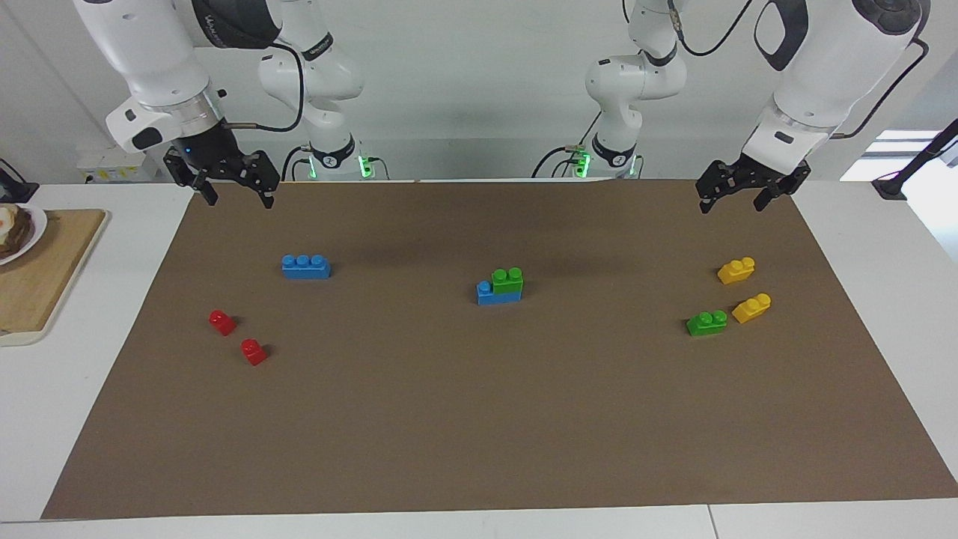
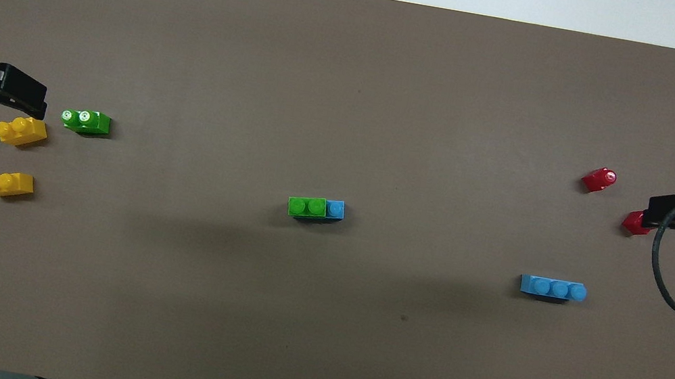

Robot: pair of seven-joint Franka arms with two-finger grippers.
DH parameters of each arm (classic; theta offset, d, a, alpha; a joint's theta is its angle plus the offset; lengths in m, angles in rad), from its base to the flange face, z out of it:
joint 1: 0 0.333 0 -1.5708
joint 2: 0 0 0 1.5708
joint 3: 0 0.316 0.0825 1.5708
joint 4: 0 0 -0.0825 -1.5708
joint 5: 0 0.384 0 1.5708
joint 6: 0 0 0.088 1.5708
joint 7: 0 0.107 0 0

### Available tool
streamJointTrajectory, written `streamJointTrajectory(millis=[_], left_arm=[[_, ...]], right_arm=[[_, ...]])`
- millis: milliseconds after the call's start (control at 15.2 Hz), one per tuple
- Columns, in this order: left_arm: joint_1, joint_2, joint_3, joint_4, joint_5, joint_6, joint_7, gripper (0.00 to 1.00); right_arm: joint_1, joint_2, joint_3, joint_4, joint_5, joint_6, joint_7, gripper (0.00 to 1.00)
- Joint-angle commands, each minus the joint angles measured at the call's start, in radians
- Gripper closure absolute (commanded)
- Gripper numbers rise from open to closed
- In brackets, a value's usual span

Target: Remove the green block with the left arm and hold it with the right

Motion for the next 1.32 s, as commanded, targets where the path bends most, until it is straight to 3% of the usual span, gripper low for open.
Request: streamJointTrajectory(millis=[0,658,856,922,1251], left_arm=[[0.004,-0.007,0.007,-0.006,0.0,0.011,0.001,0.0],[0.04,-0.093,0.02,-0.222,0.001,0.184,-0.002,0.0],[0.007,-0.1,0.009,-0.246,-0.002,0.209,-0.138,0.0],[-0.024,-0.098,0.009,-0.246,-0.006,0.209,-0.211,0.0],[-0.099,-0.1,0.009,-0.253,-0.116,0.23,-0.646,0.0]], right_arm=[[-0.019,-0.02,0.011,-0.016,-0.011,-0.009,-0.016,0.0],[-0.033,-0.02,0.009,-0.016,-0.011,-0.006,-0.014,0.0],[-0.058,-0.021,0.009,-0.022,-0.006,0.002,-0.002,0.0],[-0.052,-0.021,0.014,-0.021,-0.006,0.008,0.039,0.0],[0.002,-0.015,0.025,-0.039,0.153,0.031,0.738,0.0]])
